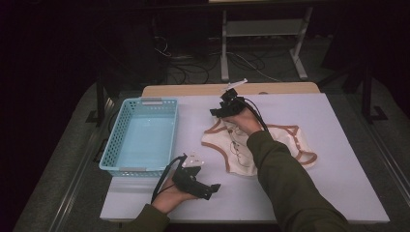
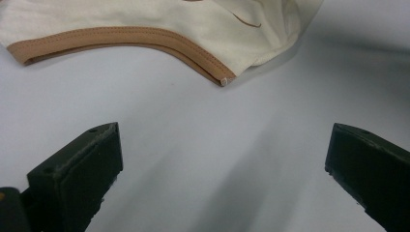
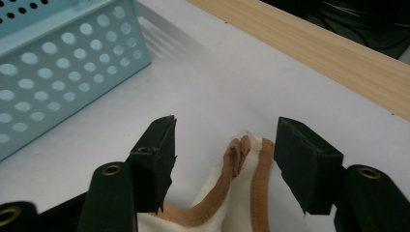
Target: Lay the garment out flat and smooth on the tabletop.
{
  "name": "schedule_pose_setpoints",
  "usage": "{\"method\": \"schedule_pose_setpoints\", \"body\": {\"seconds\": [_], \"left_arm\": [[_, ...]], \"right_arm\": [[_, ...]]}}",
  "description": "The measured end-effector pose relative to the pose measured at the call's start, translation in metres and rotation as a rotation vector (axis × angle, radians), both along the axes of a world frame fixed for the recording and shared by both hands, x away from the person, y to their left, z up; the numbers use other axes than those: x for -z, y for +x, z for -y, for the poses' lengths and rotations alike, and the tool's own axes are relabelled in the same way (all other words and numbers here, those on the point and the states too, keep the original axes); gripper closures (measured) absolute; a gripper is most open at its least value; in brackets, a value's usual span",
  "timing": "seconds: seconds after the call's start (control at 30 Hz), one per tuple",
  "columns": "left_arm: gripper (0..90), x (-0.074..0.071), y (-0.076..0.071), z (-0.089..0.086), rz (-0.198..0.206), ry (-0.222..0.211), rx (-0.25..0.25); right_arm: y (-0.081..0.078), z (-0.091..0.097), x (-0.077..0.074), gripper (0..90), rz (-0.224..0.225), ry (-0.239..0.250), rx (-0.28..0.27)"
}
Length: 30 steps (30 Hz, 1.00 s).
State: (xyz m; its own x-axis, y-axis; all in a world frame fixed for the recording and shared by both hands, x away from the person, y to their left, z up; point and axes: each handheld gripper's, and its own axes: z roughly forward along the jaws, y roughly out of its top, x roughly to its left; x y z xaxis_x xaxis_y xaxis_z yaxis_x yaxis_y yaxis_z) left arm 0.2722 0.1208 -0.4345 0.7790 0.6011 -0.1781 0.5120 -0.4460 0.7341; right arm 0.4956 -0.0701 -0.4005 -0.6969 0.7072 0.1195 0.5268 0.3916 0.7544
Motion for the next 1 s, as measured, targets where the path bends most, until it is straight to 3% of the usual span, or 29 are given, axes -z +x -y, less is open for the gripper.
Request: {"method": "schedule_pose_setpoints", "body": {"seconds": [0.27,0.4,0.8,1.0], "left_arm": [[0.0,0.0,0.0,0.0,0.0,0.0,0.0],[0.0,0.0,0.0,0.0,0.001,0.002,0.0],[0.0,0.001,0.0,0.001,-0.003,-0.002,-0.003],[0.0,0.001,0.0,0.0,-0.002,0.011,0.004]], "right_arm": [[-0.014,0.003,-0.007,34.4,0.0,0.012,-0.058],[-0.025,0.007,-0.009,31.8,0.009,-0.005,-0.081],[-0.048,0.035,-0.011,30.3,-0.005,0.025,-0.117],[-0.065,0.048,-0.01,28.1,-0.002,0.0,-0.137]]}}
